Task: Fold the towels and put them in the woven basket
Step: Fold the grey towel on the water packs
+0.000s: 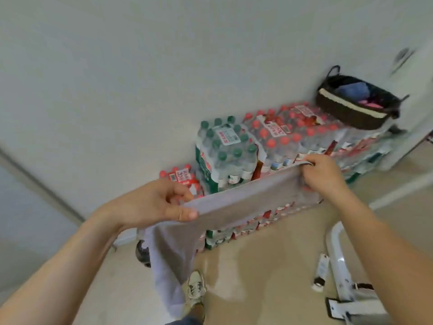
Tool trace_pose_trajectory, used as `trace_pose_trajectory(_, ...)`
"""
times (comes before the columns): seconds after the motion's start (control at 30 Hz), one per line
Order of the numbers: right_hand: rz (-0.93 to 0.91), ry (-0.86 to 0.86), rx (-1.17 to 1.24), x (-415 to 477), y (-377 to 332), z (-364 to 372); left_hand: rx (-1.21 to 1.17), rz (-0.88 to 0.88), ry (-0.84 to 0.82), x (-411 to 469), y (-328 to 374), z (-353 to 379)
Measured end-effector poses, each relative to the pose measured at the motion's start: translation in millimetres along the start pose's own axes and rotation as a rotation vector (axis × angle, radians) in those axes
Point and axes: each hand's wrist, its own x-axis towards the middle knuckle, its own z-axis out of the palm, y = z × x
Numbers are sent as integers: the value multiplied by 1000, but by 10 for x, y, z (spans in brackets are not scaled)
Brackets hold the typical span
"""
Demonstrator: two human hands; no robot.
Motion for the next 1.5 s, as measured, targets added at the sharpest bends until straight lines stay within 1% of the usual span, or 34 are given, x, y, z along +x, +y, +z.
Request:
trace_pose_trajectory(0.03,112,29,169,95,106,-68,58,34,-13,189,9,-8)
trace_pose_trajectory(0.07,245,56,377,200,199,-116,104,73,43,393,-5,-24)
trace_pose_trajectory(0.1,373,99,568,302,288,-147,136,108,140,609,-26,-45)
trace_pose_trajectory(0.13,467,148,698,418,393,-157,143,122,239,824,-35,-71)
trace_pose_trajectory(0.2,573,234,802,694,596,-147,68,137,366,1276,-36,-130)
trace_pose_trajectory(0.27,606,272,799,890,715,-75,55,122,427,1594,-58,-158)
trace_pose_trajectory(0.33,620,321,717,1204,804,-45,56,107,453,1995,-102,-252)
trace_pose_trajectory(0.4,596,392,515,1514,857,-35,101,90,498,2327,-162,-342)
trace_pose_trajectory(0.47,564,422,313,1759,897,-49,167,81,548,2614,-213,-470)
trace_pose_trajectory(0.53,552,437,204,1961,897,-52,205,62,619,2848,-274,-615)
trace_pose_trajectory(0.63,528,459,187,2266,911,-58,247,-5,700,3176,-359,-774)
trace_pose_trajectory(0.7,521,499,247,2507,908,-52,300,-56,720,3412,-399,-832)
trace_pose_trajectory(0.73,528,512,313,2623,896,-42,331,-72,731,3530,-420,-849)
trace_pose_trajectory(0.83,553,473,555,2999,908,35,426,-131,784,3840,-456,-865)
trace_pose_trajectory(0.87,540,462,584,3139,947,68,455,-159,810,3934,-464,-870)
trace_pose_trajectory(0.97,418,411,524,3548,1037,105,545,-277,848,4116,-514,-855)
trace_pose_trajectory(1.03,312,326,449,3819,1106,122,641,-363,833,4186,-530,-796)
trace_pose_trajectory(1.07,269,284,395,3936,1137,118,693,-367,833,4223,-508,-746)
trace_pose_trajectory(1.13,179,237,299,4175,1212,147,757,-303,826,4348,-401,-635)
trace_pose_trajectory(1.2,124,146,247,4402,1307,205,748,-192,797,4570,-186,-512)
trace_pose_trajectory(1.33,93,-222,199,4630,1420,249,713,-3,625,5144,352,-143)
trace_pose_trajectory(1.37,93,-279,227,4656,1450,241,704,18,582,5314,460,-52)
trace_pose_trajectory(1.43,67,-312,311,4639,1506,185,691,62,505,5671,624,128)
trace_pose_trajectory(1.5,12,-217,298,4530,1617,119,687,114,429,6022,743,302)
